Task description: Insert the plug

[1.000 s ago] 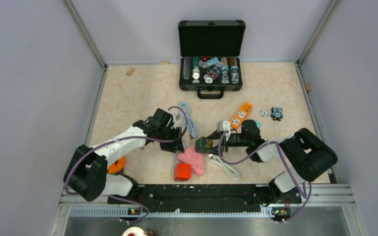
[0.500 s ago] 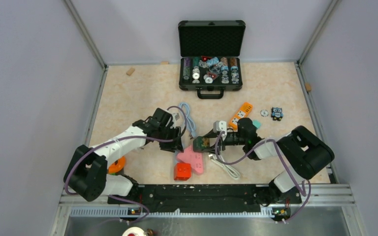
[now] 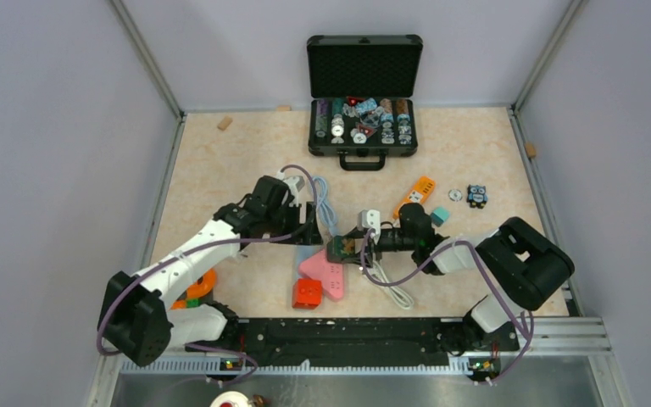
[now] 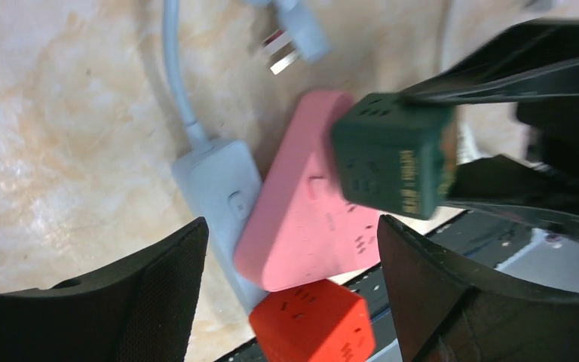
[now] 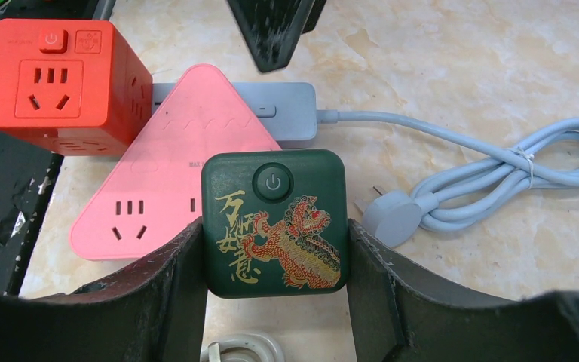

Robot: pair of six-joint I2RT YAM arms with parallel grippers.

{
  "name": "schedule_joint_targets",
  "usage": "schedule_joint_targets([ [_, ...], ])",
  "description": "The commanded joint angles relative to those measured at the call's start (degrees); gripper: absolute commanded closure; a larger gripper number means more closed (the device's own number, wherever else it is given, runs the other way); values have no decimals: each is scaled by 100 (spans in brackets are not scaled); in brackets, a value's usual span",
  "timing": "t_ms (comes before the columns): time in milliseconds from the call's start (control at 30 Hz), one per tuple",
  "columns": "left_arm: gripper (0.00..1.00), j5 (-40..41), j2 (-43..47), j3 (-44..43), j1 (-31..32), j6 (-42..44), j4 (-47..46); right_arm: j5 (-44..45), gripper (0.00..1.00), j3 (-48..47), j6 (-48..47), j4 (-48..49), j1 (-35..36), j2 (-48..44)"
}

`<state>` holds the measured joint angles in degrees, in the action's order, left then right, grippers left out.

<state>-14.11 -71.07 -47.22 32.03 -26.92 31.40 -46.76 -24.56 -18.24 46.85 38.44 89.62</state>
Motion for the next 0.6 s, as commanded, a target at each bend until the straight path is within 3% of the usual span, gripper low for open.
schedule_joint_targets([
  [0, 17, -446, 231, -358, 18, -110, -437, 529, 100, 19, -211, -951, 102, 152],
  [233, 19, -949, -271, -480, 107, -316, -881, 586, 100, 43, -249, -1001, 129, 142],
  [567, 32, -725, -842, -362, 429, -410, -1115, 813, 100, -85, -93, -1093, 266, 282],
])
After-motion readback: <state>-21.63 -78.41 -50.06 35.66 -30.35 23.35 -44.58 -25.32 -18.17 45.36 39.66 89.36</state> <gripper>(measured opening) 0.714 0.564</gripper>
